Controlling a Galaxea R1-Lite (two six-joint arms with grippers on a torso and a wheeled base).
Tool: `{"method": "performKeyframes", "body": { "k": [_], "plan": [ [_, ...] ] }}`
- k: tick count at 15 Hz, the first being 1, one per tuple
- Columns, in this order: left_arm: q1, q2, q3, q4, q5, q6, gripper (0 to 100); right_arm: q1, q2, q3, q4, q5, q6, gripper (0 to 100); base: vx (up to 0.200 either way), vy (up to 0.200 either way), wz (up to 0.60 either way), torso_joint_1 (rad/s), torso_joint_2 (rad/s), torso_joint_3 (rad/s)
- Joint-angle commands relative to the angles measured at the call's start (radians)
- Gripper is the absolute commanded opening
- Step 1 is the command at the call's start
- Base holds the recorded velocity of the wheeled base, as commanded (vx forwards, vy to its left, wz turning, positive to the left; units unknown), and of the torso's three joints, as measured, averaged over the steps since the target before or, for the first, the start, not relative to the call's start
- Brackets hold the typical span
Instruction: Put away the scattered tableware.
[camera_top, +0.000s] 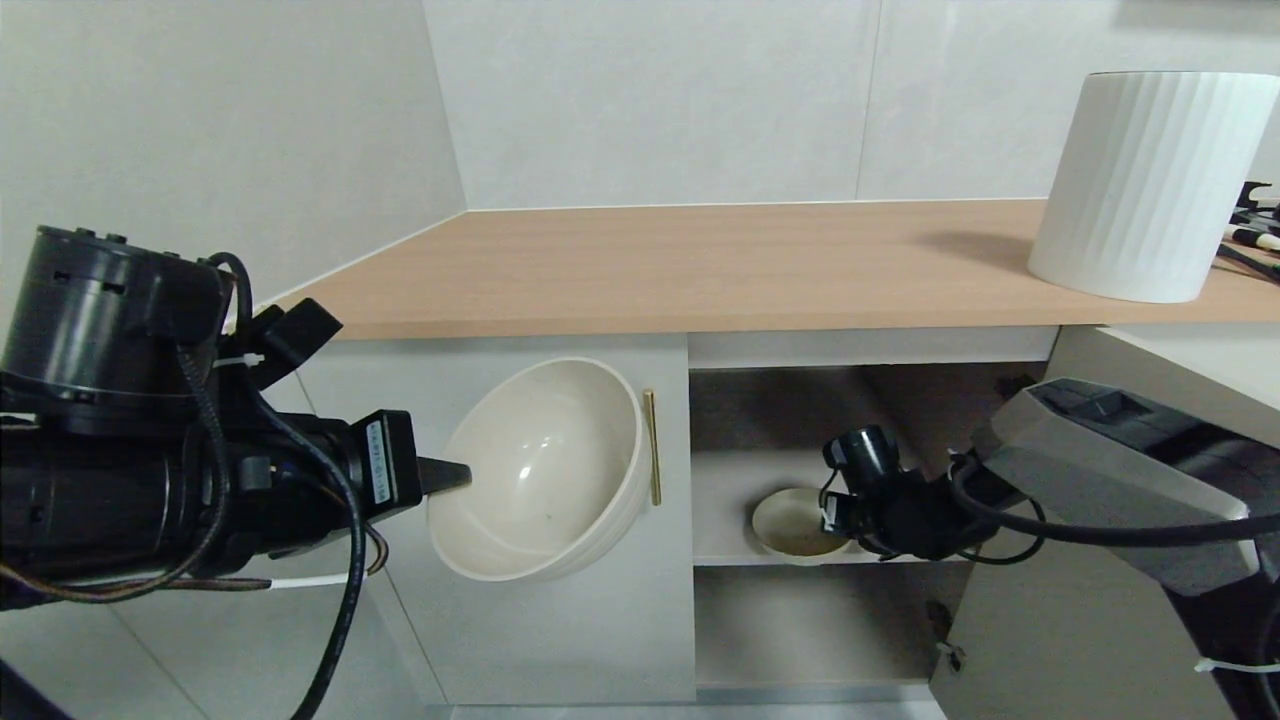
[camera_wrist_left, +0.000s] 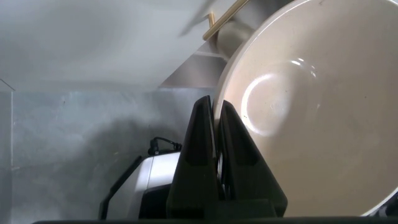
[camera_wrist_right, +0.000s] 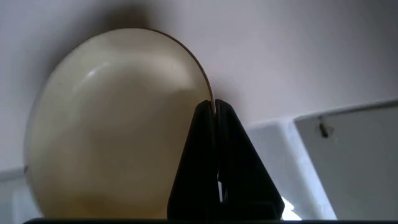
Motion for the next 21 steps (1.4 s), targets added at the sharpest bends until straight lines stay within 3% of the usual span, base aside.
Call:
{"method": "performKeyframes", "body": {
  "k": [1, 11, 12, 18, 20, 21],
  "plan": [
    [-0.006, 0.007, 0.0, 0.0, 0.0, -0.001, 0, -0.016, 0.058, -0.057, 0.001, -0.024, 0.0, 0, 0.0, 0.0, 0.0, 0.0, 0.0, 0.0],
    [-0.013, 0.029, 0.002, 0.0, 0.002, -0.001, 0, -0.03, 0.092, -0.133, -0.027, -0.067, 0.004, 0, 0.0, 0.0, 0.0, 0.0, 0.0, 0.0],
    [-0.013, 0.033, 0.002, 0.0, 0.002, -0.001, 0, -0.03, 0.094, -0.133, -0.059, -0.075, 0.004, 100, 0.0, 0.0, 0.0, 0.0, 0.0, 0.0],
    [-0.029, 0.092, -0.003, 0.0, 0.006, 0.001, 0, -0.013, -0.041, -0.014, -0.097, -0.067, 0.017, 100, 0.0, 0.0, 0.0, 0.0, 0.0, 0.0],
    [-0.077, 0.138, 0.003, 0.002, 0.009, 0.052, 0, 0.05, -0.253, 0.173, -0.091, 0.045, 0.007, 100, 0.0, 0.0, 0.0, 0.0, 0.0, 0.0],
    [-0.08, 0.141, 0.003, 0.002, 0.009, 0.055, 0, 0.056, -0.268, 0.187, -0.09, 0.055, 0.007, 100, 0.0, 0.0, 0.0, 0.0, 0.0, 0.0]
  ]
}}
